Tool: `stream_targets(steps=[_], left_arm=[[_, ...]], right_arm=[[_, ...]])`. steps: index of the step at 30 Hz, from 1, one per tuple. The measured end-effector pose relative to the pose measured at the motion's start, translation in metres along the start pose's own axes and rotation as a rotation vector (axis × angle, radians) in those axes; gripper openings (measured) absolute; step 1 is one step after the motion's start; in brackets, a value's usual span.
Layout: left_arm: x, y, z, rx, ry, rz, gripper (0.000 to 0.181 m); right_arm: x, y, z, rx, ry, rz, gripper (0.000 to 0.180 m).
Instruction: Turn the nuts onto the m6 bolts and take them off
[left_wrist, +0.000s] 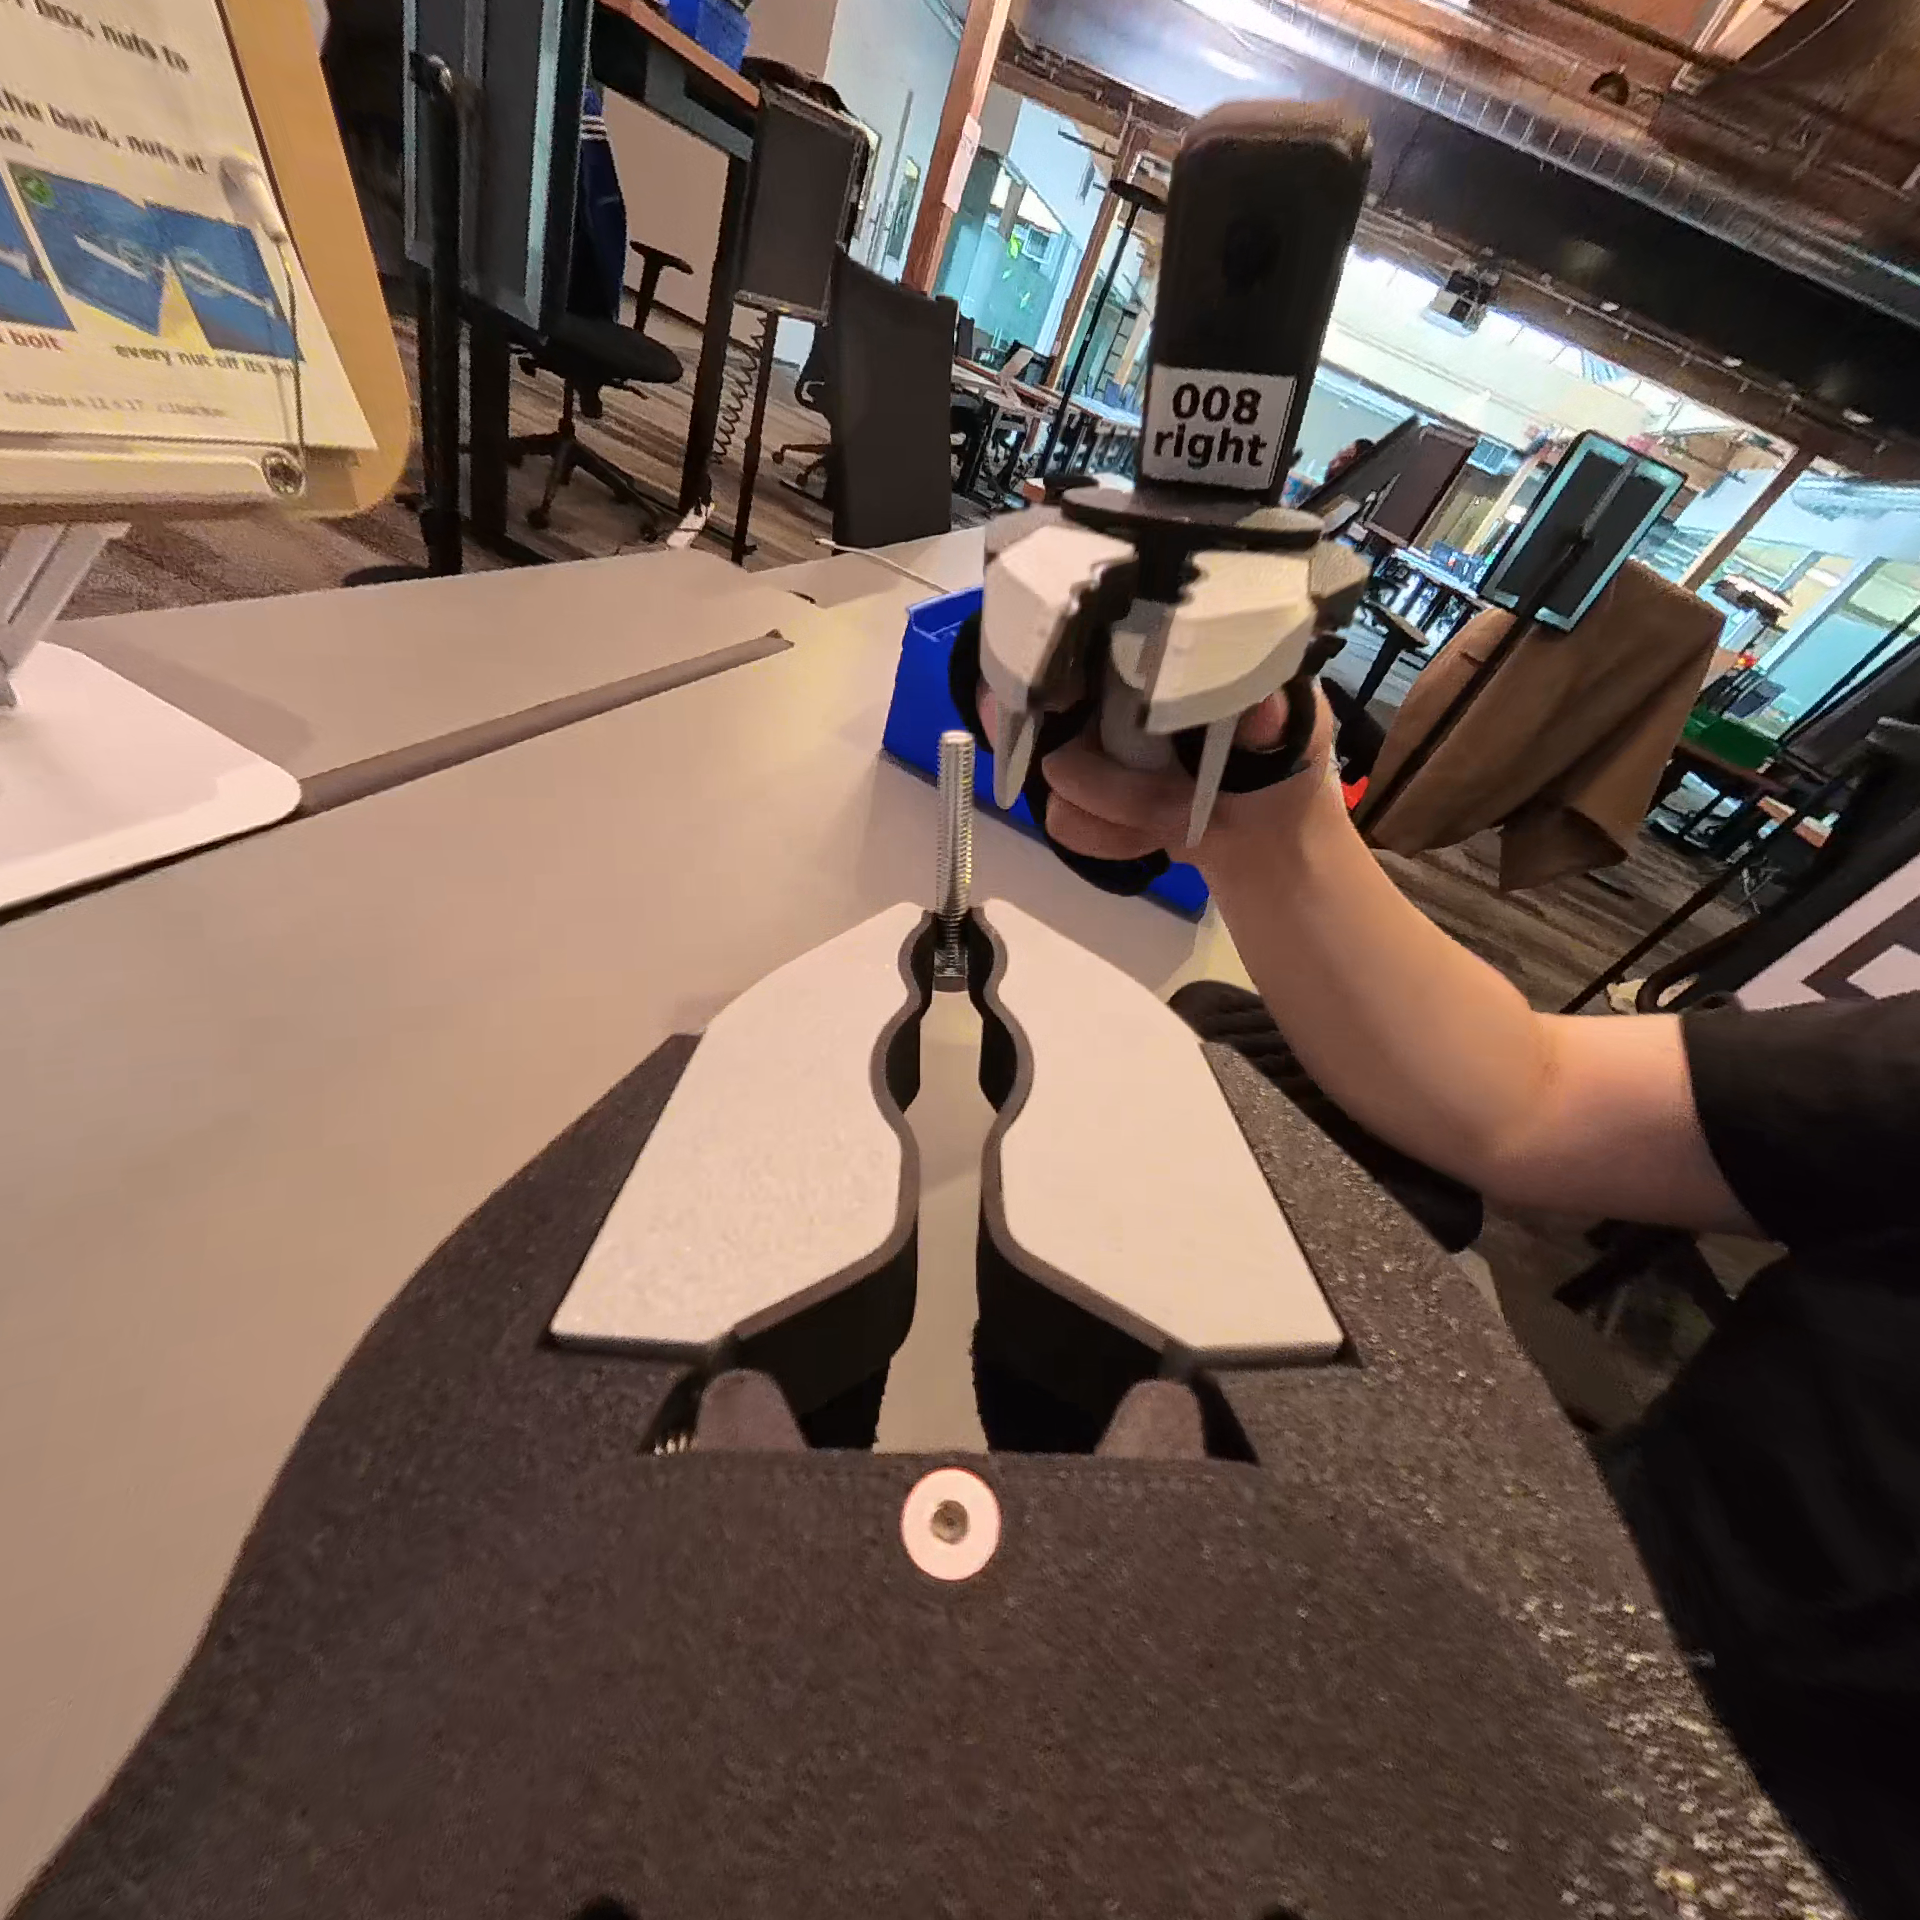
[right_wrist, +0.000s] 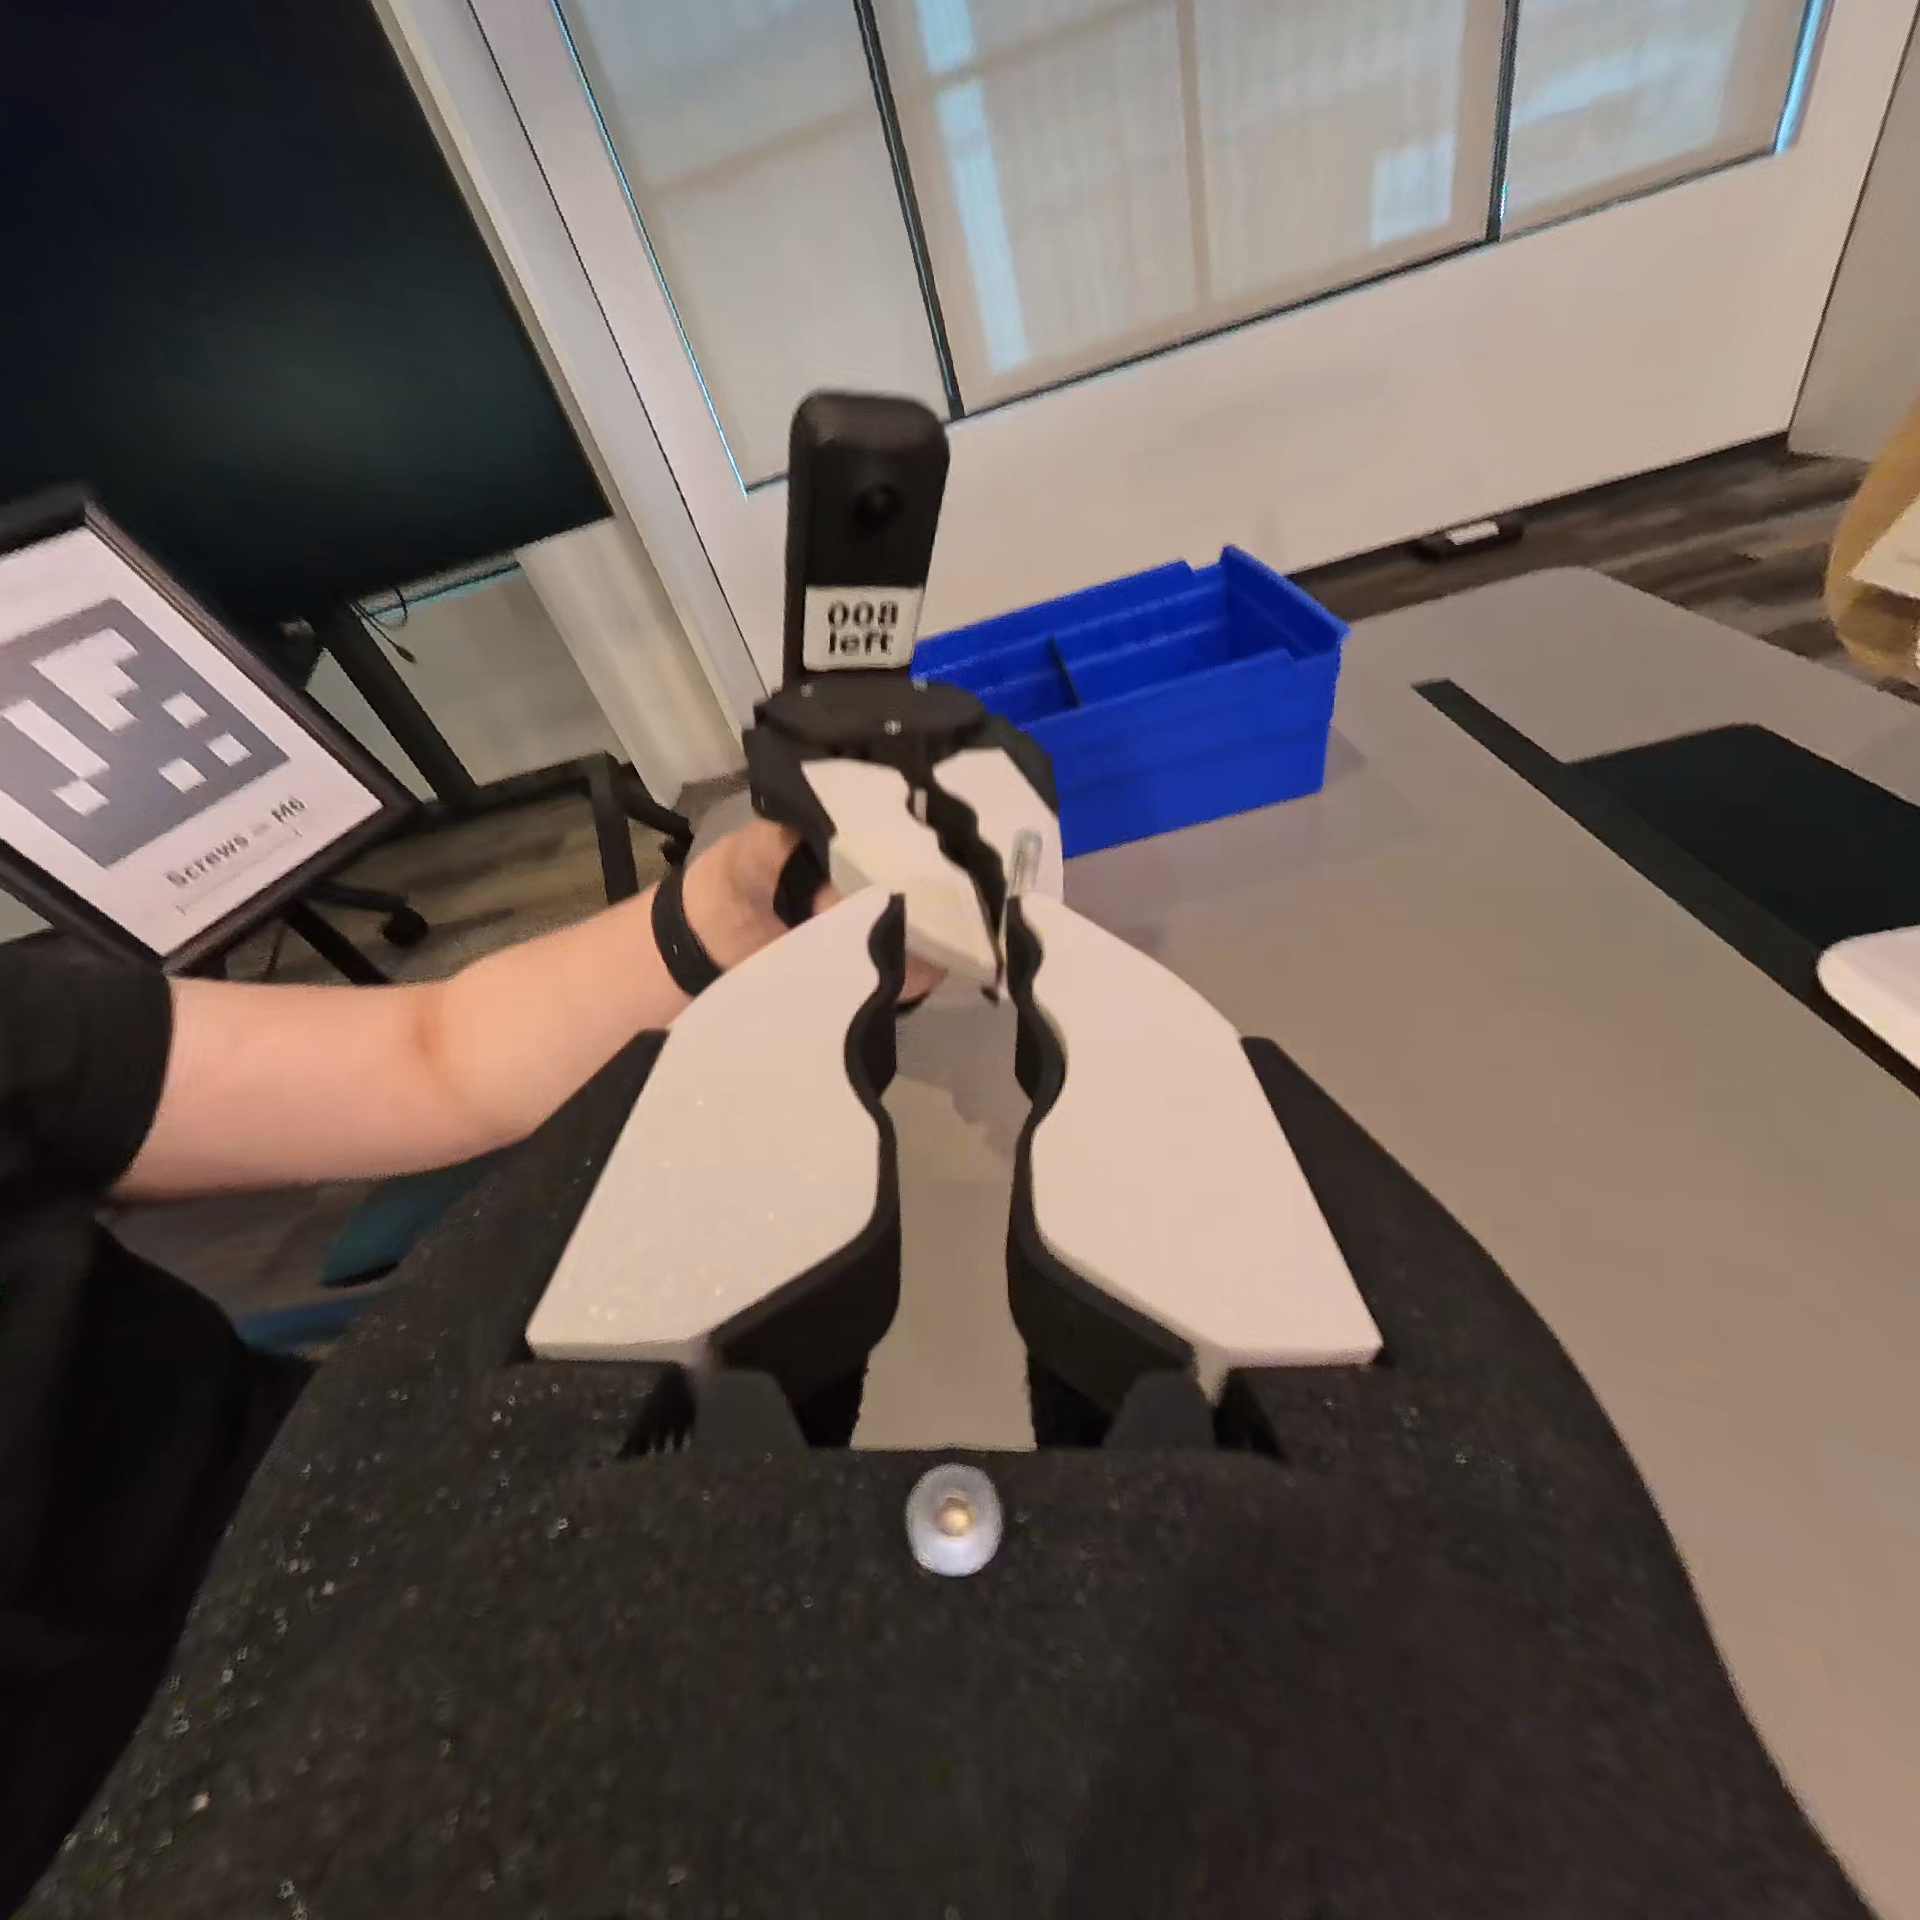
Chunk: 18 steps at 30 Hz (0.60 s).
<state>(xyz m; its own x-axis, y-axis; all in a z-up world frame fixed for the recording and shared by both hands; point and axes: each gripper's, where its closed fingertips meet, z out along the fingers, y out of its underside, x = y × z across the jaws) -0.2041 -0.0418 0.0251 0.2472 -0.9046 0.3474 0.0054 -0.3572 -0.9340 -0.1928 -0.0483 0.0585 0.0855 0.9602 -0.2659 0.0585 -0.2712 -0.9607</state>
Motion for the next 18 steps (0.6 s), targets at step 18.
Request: stream_targets(steps=[18], left_arm=[[0.009,0.022,0.007,-0.010,0.082,-0.028,0.009]], right_arm=[[0.007,0.033,0.037,-0.064,-0.035,0.053,0.005]])
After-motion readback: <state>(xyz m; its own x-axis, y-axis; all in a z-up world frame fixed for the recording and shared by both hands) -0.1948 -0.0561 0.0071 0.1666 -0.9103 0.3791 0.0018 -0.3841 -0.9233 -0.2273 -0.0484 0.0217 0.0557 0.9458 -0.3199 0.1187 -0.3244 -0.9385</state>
